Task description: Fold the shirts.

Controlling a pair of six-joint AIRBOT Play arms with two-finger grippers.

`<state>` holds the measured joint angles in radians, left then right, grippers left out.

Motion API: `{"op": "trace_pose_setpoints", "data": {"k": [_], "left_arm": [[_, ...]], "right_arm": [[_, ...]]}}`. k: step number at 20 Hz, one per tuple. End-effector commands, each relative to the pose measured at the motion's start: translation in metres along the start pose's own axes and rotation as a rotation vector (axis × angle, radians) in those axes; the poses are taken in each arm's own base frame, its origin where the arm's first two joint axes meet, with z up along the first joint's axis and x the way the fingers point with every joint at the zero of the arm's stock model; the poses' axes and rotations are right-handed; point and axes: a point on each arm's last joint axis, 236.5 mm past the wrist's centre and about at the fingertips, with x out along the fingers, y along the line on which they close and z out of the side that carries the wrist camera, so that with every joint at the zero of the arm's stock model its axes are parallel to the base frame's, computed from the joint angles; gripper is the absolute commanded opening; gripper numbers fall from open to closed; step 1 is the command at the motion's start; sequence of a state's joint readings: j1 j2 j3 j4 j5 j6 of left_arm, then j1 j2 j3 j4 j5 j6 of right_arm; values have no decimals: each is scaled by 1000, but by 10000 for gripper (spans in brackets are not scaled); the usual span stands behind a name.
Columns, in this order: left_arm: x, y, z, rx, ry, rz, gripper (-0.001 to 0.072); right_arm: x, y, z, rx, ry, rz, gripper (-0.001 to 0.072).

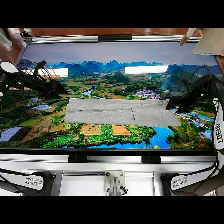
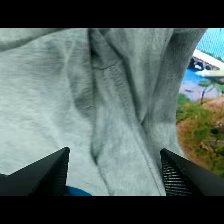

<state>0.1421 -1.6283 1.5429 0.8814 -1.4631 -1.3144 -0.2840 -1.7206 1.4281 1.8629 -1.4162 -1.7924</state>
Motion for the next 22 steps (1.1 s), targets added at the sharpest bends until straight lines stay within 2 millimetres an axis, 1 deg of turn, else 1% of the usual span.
{"op": "trace_pose_setpoints", "data": {"k": [1, 4, 7, 10, 11, 13, 14, 15, 16, 17, 18, 19, 20, 21, 22], "left_arm": [[-15, -22, -2, 52, -30, 3, 621], [-16, -33, -4, 68, -30, 1, 621], [-9, -42, -6, 89, -18, -3, 621], [-1, -53, -9, 114, -2, -9, 621], [1, -56, -9, 123, 0, -10, 621], [7, -64, -8, 140, -5, -11, 621], [10, -68, -7, 150, -12, -11, 621], [13, -72, -5, 160, -18, -12, 594], [18, -78, -2, 170, -32, -12, 583], [24, -86, 2, 170, -52, -12, 577], [33, -96, 6, 175, -70, -16, 419], [45, -110, 7, 196, -76, -30, 215], [62, -128, 4, 225, -72, -46, 81], [82, -145, 0, 255, -66, -58, 46], [103, -161, -7, 284, -54, -67, 46]], "right_arm": [[21, -3, -7, 11, 63, 35, 693], [33, -7, -8, 22, 90, 37, 692], [35, -8, -6, 51, 85, 32, 689], [40, 1, -5, 101, 94, 76, 679], [42, 7, -5, 111, 100, 105, 568], [43, 15, -2, 122, 92, 146, 133], [41, 19, 0, 121, 85, 161, 59], [34, 24, 3, 109, 66, 172, 59], [23, 30, 8, 81, 30, 184, 59], [6, 37, 14, 58, -18, 191, 59], [-12, 43, 20, 41, -63, 194, 59], [-33, 52, 23, 22, -114, 199, 59], [-52, 61, 24, 9, -154, 210, 59], [-71, 69, 20, -5, -190, 211, 59], [-87, 75, 15, -21, -215, 207, 59]]}}
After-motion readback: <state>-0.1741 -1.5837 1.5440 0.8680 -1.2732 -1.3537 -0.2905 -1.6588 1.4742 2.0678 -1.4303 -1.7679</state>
